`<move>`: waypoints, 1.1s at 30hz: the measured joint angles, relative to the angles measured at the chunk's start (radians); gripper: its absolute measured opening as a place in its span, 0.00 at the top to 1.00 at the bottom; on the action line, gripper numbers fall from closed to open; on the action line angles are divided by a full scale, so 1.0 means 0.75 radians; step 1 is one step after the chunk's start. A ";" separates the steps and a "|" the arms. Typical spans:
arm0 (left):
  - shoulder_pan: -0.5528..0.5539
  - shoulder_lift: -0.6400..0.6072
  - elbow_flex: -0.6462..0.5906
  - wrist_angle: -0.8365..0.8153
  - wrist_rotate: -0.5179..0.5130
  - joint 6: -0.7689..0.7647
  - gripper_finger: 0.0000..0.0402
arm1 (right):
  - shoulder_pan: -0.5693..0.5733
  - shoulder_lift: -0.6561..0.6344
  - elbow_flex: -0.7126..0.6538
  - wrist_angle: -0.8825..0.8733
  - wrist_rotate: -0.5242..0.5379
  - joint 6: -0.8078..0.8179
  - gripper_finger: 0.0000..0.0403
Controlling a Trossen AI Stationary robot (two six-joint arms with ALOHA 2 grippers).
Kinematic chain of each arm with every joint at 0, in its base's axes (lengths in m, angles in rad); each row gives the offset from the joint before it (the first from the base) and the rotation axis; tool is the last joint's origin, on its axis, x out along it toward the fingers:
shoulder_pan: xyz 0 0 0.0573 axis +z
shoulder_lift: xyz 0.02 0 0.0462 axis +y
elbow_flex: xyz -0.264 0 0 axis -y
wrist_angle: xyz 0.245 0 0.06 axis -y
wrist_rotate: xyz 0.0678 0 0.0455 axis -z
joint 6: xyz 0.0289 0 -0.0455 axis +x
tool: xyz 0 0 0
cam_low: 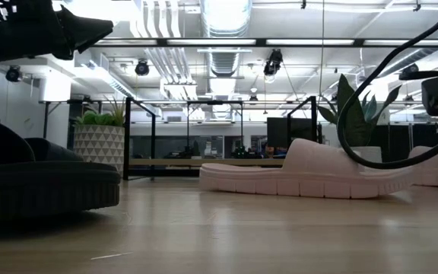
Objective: Pick and place slides into the shelf
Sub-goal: Put the right pink slipper on the shelf
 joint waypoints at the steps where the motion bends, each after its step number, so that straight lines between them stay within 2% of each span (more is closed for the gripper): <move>1: 0.000 0.000 0.000 0.000 0.000 0.000 0.59 | 0.000 0.000 0.000 0.001 -0.001 0.001 0.77; 7: 0.000 0.000 0.000 0.000 0.000 0.000 0.59 | 0.000 0.000 0.001 0.006 -0.005 0.000 0.96; 23: 0.000 0.000 0.000 0.000 0.000 0.000 0.59 | -0.001 -0.004 0.107 0.005 0.024 0.001 0.97; 33: 0.000 0.000 0.000 0.001 0.000 0.000 0.59 | -0.001 -0.004 0.254 -0.117 0.191 0.002 0.97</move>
